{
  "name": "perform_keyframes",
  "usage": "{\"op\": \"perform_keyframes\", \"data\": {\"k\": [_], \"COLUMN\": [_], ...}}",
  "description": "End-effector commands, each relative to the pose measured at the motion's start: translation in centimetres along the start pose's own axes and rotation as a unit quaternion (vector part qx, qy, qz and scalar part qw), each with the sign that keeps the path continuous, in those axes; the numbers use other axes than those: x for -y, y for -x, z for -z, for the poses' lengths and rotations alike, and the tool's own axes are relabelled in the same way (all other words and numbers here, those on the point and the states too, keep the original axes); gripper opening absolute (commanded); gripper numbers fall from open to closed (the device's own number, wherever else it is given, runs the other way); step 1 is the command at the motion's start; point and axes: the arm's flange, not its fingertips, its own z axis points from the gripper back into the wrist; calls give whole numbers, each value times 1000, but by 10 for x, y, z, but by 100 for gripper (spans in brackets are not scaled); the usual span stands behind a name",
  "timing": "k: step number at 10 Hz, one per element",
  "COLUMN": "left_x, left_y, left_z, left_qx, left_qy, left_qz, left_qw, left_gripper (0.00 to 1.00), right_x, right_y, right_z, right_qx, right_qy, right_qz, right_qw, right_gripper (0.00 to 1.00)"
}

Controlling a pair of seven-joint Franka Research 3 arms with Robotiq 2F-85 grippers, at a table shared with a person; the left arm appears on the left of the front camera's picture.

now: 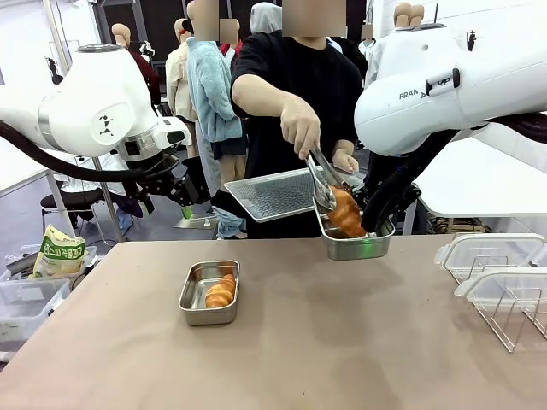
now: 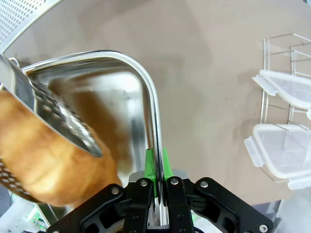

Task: Place the bread in airtight containers.
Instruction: Once an object is inside an Airtight Container , place the container in the center of the table.

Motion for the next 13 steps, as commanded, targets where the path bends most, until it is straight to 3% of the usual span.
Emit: {"op": "perform_keyframes", "data": {"k": [1,13], "left_x": [-2,-2], "left_y": [1,1], "left_z": [-2,-2], "left_qx": [1,1], "left_qy": [-2,-2], "left_qz": [-1,-1], "left_qw": [1000,1000], "left_gripper": [100,100], "right_x": [0,0], "right_y": [0,0], "right_z": [-3,-3], "right_qx": [2,2], "right_qy": [-5,-5], "right_qz": [-1,-1], "right_qw": [1000,1000], "right_gripper": [0,0]}}
